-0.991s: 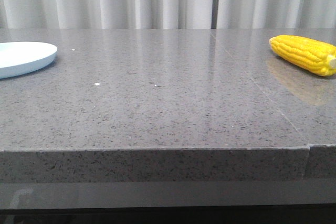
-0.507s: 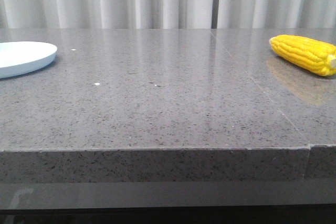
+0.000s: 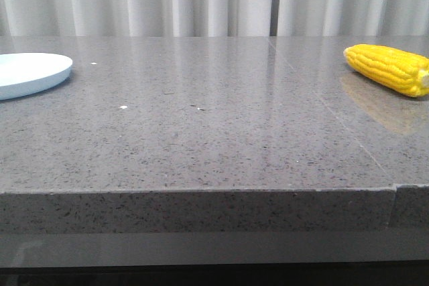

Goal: Place corn on plate with both arms

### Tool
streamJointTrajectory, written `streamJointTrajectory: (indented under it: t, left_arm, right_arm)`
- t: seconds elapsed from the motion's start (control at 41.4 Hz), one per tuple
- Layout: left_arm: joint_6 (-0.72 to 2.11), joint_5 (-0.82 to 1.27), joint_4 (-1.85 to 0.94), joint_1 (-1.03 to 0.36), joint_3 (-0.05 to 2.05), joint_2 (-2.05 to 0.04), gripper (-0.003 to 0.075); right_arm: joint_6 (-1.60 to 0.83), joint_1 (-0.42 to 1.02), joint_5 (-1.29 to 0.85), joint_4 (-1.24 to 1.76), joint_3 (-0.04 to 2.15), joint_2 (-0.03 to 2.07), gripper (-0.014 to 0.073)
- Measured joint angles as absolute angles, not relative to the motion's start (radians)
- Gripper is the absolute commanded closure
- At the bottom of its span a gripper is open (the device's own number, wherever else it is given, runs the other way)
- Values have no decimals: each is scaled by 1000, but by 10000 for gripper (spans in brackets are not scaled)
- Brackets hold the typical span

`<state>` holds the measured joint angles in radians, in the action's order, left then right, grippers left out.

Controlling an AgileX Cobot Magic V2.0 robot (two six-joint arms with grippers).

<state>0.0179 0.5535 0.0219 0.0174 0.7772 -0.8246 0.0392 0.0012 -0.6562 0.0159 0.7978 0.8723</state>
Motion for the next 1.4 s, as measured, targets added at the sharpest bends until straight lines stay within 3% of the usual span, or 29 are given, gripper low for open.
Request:
streamJointTrajectory:
  t: [0.242,0.459,0.749,1.232,1.401]
  left_arm:
    - [18,563,56,23,861,-972,175]
    - [23,644,49,125,1005,-1191,175]
    - [304,711,-319,285,1184,-1489,175]
    - [344,682,-418,278,1355,-1786,176]
    - [344,682,-420,278,1365,-1810,244]
  right_arm:
    - [39,1,-654,16,798,872,-53]
    - [39,1,-654,16,798,872,-53]
    - [39,1,-654,16,798,872,-53]
    - [39,1,-654,16,798,872,-53]
    - [39,1,-654,16,798,872,-53]
